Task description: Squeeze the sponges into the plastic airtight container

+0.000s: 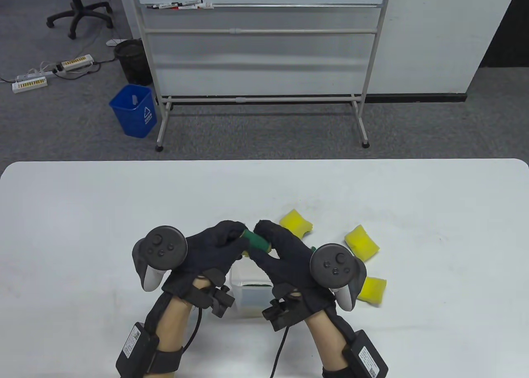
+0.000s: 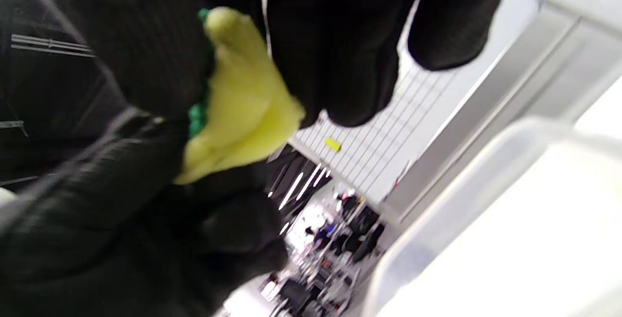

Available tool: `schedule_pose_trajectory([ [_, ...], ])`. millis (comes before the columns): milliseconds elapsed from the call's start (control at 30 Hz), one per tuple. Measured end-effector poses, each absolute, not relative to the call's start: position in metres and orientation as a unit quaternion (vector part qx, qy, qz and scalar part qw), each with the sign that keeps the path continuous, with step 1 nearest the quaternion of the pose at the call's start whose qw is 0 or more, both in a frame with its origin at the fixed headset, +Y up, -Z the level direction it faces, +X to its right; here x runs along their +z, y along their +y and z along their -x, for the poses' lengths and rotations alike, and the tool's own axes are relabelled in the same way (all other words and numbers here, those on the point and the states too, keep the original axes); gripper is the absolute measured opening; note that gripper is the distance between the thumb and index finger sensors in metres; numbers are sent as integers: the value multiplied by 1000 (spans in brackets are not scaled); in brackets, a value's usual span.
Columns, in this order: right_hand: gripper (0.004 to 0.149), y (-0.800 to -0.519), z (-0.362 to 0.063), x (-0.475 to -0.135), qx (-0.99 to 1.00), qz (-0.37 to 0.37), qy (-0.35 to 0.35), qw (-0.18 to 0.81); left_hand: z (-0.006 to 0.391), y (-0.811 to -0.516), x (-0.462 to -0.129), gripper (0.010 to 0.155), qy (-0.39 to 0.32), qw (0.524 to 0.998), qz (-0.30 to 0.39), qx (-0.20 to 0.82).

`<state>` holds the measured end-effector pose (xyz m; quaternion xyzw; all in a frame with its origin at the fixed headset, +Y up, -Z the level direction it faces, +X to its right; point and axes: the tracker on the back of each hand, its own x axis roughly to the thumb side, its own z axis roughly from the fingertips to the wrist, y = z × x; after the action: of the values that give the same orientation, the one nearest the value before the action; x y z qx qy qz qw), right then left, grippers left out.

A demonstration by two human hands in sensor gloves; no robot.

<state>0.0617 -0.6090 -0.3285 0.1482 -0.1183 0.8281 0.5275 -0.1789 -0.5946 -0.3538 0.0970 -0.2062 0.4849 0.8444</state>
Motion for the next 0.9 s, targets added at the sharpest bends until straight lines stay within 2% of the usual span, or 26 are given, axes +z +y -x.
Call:
schedule_pose_trajectory([
  [67, 68, -608, -62, -326, 827, -130, -132, 531, 178, -597, -356, 47, -211, 844, -86, 486],
  [167, 66, -605, -60, -323, 846, -119, -183, 486, 175, -601, -357, 48, -207, 853, -53, 476],
  [233, 62, -604, -58, -321, 860, -117, -209, 451, 175, -602, -357, 54, -206, 876, -29, 435],
  [267, 59, -603, -57, -320, 872, -120, -215, 424, 176, -601, -356, 56, -201, 889, -44, 408],
  [400, 53, -605, -51, -320, 899, -122, -219, 358, 185, -600, -356, 64, -148, 925, -99, 336],
  [500, 51, -609, -44, -320, 916, -130, -216, 312, 193, -601, -358, 66, -124, 941, -101, 298],
  [733, 48, -621, -32, -324, 930, -142, -210, 265, 203, -610, -365, 66, -103, 939, -89, 317],
  [900, 40, -629, -29, -326, 933, -131, -214, 259, 204, -613, -368, 66, -99, 942, -86, 310],
])
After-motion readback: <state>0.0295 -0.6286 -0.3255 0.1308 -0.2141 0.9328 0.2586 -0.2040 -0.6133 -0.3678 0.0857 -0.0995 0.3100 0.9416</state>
